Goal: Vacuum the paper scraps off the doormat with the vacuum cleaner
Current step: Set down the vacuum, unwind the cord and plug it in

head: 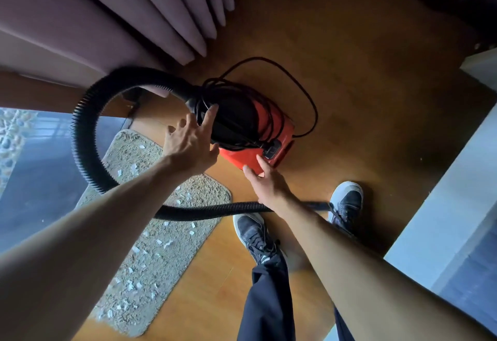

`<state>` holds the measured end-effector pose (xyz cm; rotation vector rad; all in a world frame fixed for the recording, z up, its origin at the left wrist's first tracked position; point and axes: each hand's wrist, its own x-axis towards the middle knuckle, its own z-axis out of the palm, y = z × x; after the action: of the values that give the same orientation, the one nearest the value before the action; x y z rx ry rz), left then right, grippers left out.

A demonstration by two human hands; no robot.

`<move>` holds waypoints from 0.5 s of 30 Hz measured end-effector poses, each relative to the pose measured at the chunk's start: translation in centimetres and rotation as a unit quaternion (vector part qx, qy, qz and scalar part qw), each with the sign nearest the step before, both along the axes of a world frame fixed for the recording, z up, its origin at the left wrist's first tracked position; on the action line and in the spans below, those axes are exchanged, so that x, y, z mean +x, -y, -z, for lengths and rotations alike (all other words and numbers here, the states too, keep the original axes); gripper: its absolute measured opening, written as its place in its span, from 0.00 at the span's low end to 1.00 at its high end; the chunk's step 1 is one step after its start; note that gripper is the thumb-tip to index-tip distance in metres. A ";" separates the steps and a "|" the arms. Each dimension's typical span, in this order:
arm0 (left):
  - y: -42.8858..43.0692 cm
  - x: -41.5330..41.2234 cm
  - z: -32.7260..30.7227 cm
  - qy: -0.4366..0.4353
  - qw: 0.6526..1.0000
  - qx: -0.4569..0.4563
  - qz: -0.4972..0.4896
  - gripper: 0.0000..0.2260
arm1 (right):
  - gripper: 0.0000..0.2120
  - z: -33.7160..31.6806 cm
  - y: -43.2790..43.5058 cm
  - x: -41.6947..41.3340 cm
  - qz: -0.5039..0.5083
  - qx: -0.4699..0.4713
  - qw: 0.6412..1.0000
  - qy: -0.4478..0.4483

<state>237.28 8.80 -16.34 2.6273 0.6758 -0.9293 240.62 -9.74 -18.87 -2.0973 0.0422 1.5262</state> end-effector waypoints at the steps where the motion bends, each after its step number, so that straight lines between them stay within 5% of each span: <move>1: -0.3 0.2 0.3 -0.003 1.000 0.003 0.001 0.39 | 0.33 0.1 -0.9 -0.1 0.074 0.012 0.997 -0.016; 8: -1.5 1.7 1.0 0.000 0.998 0.043 0.034 0.34 | 0.29 -0.6 -5.6 0.8 0.484 -0.025 0.868 -0.105; 11: -2.2 2.1 1.3 0.006 0.997 0.058 0.050 0.31 | 0.25 -1.1 -6.4 2.1 0.548 -0.046 0.830 -0.087; 15: -2.4 2.2 1.2 0.015 0.991 0.095 0.096 0.26 | 0.22 -1.8 -6.7 3.5 0.554 -0.097 0.824 -0.074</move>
<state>239.50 11.24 -17.52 2.9116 0.5344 -0.9157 244.12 -3.06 -17.10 -1.5187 1.2765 0.9183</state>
